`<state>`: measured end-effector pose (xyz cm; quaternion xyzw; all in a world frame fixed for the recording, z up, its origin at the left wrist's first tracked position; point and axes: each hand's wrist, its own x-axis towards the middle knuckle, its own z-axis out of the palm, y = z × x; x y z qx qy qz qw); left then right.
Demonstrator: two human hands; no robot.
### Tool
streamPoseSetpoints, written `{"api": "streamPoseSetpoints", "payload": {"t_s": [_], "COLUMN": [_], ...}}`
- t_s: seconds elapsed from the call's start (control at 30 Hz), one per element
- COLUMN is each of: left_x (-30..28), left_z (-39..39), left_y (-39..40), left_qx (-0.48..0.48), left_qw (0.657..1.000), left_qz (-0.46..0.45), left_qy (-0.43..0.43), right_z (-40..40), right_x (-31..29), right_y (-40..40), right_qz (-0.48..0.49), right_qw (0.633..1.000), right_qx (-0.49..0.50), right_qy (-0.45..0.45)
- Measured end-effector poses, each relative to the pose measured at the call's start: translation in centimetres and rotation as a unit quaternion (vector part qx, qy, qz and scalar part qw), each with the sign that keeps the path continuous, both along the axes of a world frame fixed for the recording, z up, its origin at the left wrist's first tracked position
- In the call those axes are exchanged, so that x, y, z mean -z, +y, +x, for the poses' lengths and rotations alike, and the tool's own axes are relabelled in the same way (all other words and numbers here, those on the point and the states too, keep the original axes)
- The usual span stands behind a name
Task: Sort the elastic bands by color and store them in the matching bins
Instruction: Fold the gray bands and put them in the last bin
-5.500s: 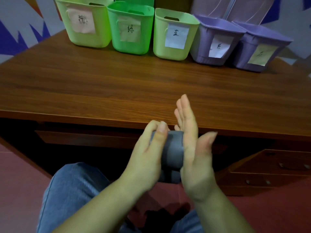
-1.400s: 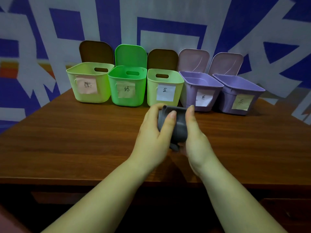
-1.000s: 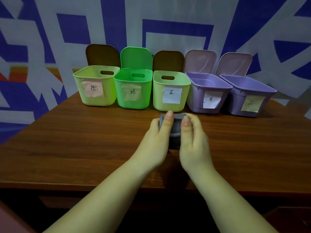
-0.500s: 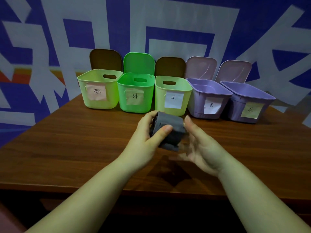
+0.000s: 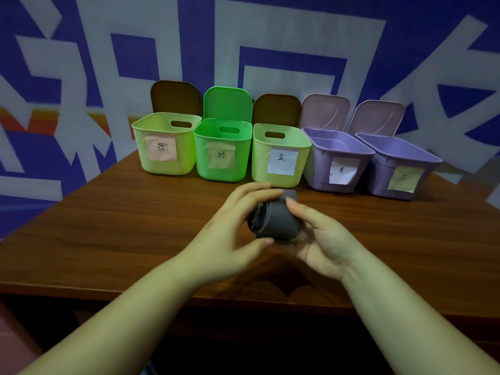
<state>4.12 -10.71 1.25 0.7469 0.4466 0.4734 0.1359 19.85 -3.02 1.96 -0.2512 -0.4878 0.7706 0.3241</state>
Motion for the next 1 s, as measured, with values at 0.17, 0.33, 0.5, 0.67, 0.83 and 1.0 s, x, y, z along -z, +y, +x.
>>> {"api": "streamPoseSetpoints", "payload": {"t_s": [0.17, 0.33, 0.5, 0.67, 0.83, 1.0], "left_x": [-0.4, -1.7, -1.3, -0.5, -0.4, -1.5], "left_z": [0.7, 2.7, 2.2, 2.3, 2.1, 1.4], "left_y": [-0.4, -0.1, 0.2, 1.5, 3.4, 6.3], "left_qx": [-0.026, -0.001, 0.025, 0.020, 0.009, 0.030], "left_qw": [0.951, 0.816, 0.821, 0.869, 0.929, 0.957], "left_qz": [-0.172, -0.328, -0.321, -0.280, -0.224, -0.181], "left_qy": [-0.254, -0.476, -0.471, -0.407, -0.296, -0.225], "right_z": [-0.3, -0.2, 0.6, 2.1, 2.9, 2.5], "right_x": [0.6, 1.5, 1.8, 1.5, 1.0, 1.4], "right_y": [-0.4, -1.4, -2.0, -1.2, 1.0, 4.8], "right_qz": [0.242, 0.423, 0.448, 0.383, 0.287, 0.215], "right_qw": [0.956, 0.885, 0.874, 0.909, 0.944, 0.968], "right_qx": [0.161, 0.181, 0.172, 0.135, 0.130, 0.121], "right_qy": [-0.043, -0.069, -0.073, -0.090, -0.102, -0.058]}}
